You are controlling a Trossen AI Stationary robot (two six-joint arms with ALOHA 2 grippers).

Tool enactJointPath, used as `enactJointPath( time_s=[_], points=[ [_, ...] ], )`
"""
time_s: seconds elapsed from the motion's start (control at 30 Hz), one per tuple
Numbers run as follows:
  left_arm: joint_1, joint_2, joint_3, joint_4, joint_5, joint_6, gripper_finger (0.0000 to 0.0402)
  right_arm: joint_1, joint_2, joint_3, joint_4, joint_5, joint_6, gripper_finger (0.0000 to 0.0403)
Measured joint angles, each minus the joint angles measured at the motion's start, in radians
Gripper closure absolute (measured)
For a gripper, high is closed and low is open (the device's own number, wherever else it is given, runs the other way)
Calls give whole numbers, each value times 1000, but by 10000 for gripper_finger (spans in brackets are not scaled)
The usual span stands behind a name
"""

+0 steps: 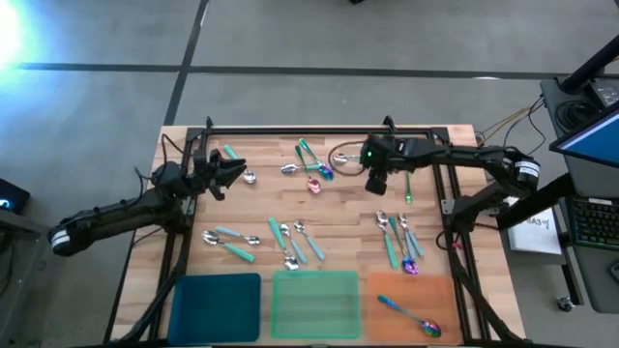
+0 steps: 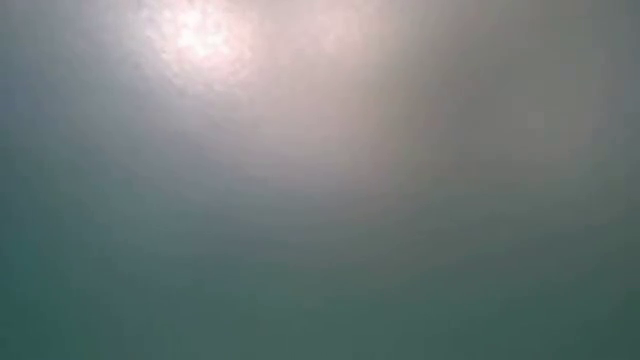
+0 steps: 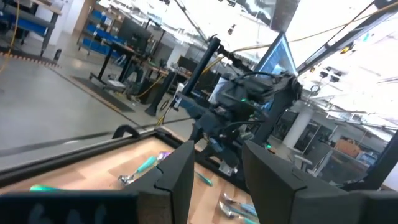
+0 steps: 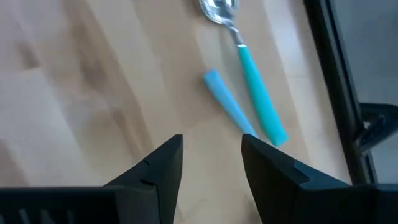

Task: Sort silverware by color (type)
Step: Put the light green spoon into the light green bin

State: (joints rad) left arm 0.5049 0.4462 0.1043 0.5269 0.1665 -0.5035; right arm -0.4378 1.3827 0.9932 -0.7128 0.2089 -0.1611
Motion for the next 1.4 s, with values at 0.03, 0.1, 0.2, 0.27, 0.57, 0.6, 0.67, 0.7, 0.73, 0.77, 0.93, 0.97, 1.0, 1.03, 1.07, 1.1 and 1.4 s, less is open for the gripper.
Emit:
enactJointPath(
  time_s=[0.03,0.1,0.2,0.27,0.57,0.6,0.67,0.7,0.73,0.77,0.93,0.97,1.0,1.03,1.07,1.1,1.4],
  points=[
    [0,7,0,11,0,5,281,-16,3,0,0,-16,-12,244],
    [0,20,0,19,0,16,281,-41,15,0,2,-35,-36,239],
    [0,43,14,21,0,31,281,-66,38,0,14,-35,-82,228],
    [0,59,23,21,-1,48,281,-78,55,0,25,-34,-122,220],
    [0,148,94,20,-106,175,281,-144,163,103,43,-26,-195,214],
    [0,158,102,20,-123,195,281,-153,182,126,39,-26,-202,214],
    [0,180,119,20,-132,217,281,-168,228,174,19,-26,-222,214],
    [0,191,128,19,-132,226,281,-175,253,200,4,-26,-228,214],
    [0,202,135,20,-132,231,281,-180,277,225,-11,-27,-235,214],
    [0,213,141,20,-132,233,281,-186,301,249,-32,-27,-242,214],
    [0,258,146,19,-132,233,281,-210,413,341,-134,-36,-279,214],
    [0,264,146,18,-132,233,281,-215,429,353,-140,-37,-282,214],
    [0,270,146,19,-132,233,281,-220,443,362,-142,-37,-283,214],
    [0,276,146,20,-132,234,281,-225,453,369,-141,-38,-283,214],
    [0,281,146,20,-132,236,281,-232,463,374,-142,-44,-284,214],
    [0,285,146,20,-132,242,281,-237,472,379,-141,-58,-284,214],
    [1,291,146,39,-132,264,281,-250,486,381,-128,-90,-285,221]
  ],
)
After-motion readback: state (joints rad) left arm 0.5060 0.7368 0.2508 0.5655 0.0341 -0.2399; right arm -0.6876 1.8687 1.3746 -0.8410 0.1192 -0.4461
